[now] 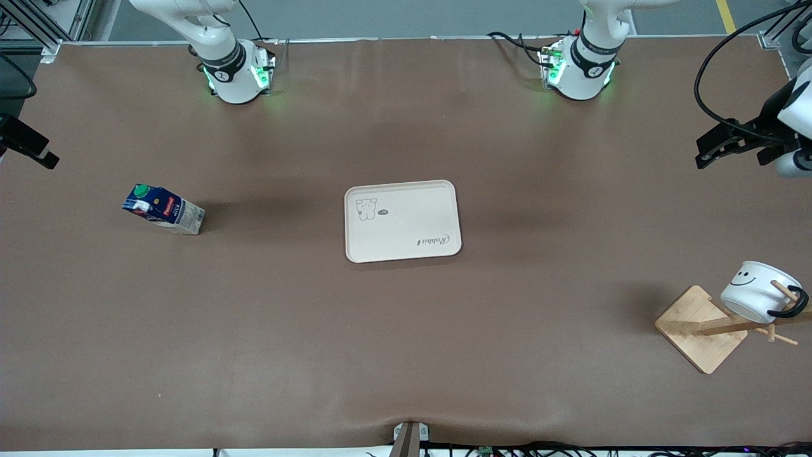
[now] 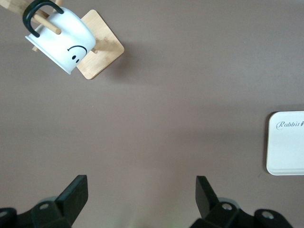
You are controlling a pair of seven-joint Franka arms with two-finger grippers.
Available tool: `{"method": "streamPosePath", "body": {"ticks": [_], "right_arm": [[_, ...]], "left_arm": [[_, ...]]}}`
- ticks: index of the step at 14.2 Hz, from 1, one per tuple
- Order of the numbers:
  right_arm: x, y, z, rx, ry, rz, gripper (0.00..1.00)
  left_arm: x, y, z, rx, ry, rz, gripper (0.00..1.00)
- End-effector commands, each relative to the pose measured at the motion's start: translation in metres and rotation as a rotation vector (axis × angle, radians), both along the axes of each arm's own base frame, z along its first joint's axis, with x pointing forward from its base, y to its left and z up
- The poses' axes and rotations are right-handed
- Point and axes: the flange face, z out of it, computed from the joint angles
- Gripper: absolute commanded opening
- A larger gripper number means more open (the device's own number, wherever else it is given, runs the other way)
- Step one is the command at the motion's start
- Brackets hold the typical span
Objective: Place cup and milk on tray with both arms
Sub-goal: 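Move the left gripper toward the white mug while the right gripper reaches the milk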
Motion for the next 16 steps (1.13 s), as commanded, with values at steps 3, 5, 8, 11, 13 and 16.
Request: {"method": "streamPosePath", "body": {"ticks": [3,5,8,11,13,16], "right_arm": [[-0.002,-0.008,0.006,-0.021,-0.004,0.120,1.00],[-0.001,-0.007,0.005,-0.019,-0.003,0.123,1.00],[0.002,-0.007,0.000,-0.020,0.005,0.131,1.00],[0.002,-0.006,0.001,-0.023,0.004,0.135,1.00],[0.002,-0.008,0.000,-0.023,0.005,0.132,1.00],[0.004,-0.006,-0.003,-0.027,0.012,0.133,1.00]], "left_arm": [[0.007,-0.006,0.003,-0.013,-0.005,-0.022,1.00],[0.007,0.000,0.006,-0.012,-0.013,-0.011,1.00],[0.020,0.016,-0.001,-0.012,-0.062,0.014,1.00],[0.040,0.057,-0.015,-0.006,-0.109,0.079,1.00],[0.053,0.094,-0.032,0.000,-0.118,0.135,1.00],[0.071,0.129,-0.054,0.002,-0.156,0.133,1.00]]}}
